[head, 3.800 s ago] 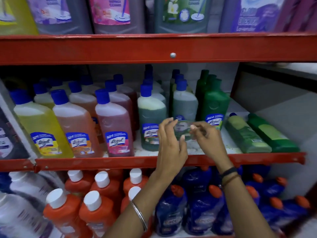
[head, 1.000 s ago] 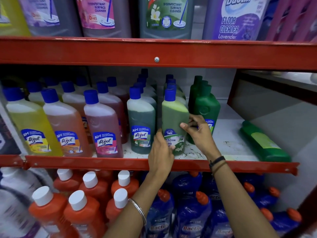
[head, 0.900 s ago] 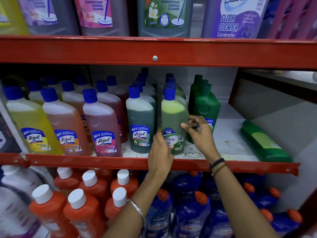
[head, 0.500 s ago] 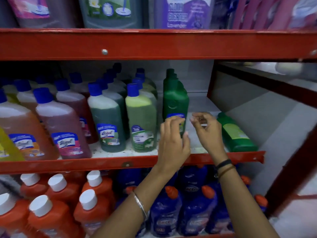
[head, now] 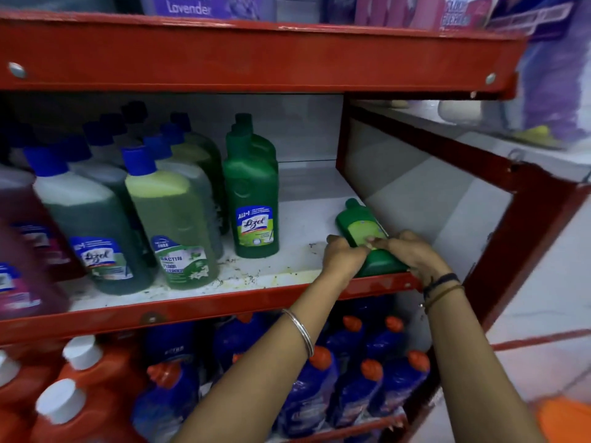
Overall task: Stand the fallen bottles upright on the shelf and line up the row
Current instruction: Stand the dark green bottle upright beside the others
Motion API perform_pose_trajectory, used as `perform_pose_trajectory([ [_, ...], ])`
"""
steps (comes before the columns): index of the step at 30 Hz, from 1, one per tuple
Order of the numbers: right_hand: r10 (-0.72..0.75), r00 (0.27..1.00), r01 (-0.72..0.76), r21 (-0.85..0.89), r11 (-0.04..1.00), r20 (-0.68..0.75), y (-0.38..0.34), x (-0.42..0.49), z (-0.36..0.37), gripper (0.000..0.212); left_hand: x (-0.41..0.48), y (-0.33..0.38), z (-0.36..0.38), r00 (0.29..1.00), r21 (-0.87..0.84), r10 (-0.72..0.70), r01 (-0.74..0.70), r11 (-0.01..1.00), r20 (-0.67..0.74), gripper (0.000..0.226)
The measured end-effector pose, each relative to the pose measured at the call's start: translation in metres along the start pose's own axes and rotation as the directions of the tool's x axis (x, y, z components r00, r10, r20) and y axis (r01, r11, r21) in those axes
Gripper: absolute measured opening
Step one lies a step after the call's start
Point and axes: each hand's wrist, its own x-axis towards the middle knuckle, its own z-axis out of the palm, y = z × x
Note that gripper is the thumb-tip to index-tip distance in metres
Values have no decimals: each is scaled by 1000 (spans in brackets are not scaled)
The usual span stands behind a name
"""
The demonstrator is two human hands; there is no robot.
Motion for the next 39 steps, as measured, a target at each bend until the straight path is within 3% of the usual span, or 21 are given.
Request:
perform_pose_trajectory([
  [4, -93, 991, 71, 196, 978, 101, 5, -2, 4, 41, -6, -2, -2, 989, 7, 43, -43, 999, -140, 58],
  [9, -329, 935, 270, 341, 901, 130, -11, -24, 26, 50, -24, -10, -35, 931, 75, 237, -225, 971, -279, 78],
  [14, -553, 831, 512, 304, 803, 61, -37, -56, 67, 61, -47, -26, -86, 824, 115, 396, -383, 916, -405, 59],
  [20, -608, 791, 563, 309, 766, 65, -56, -68, 126, 68, -65, -48, -133, 739, 186, 446, -411, 892, -506, 58],
  [27, -576, 818, 546, 328, 771, -8, -43, -72, 160, 57, -72, -71, -152, 769, 333, 449, -321, 887, -454, 60],
  [30, -569, 820, 555, 328, 764, -62, -45, -73, 162, 42, -72, -71, -154, 772, 388, 460, -299, 872, -439, 57],
  [32, -561, 822, 565, 264, 781, -98, -51, -79, 165, 44, -76, -70, -153, 766, 417, 457, -271, 868, -453, 49],
  [36, -573, 817, 576, 44, 816, -67, -69, -94, 174, 72, -81, -72, -154, 756, 520, 530, -297, 801, -384, 49],
  [39, -594, 798, 590, -64, 804, -99, -77, -94, 174, 60, -82, -77, -163, 798, 481, 563, -415, 772, -214, 48],
])
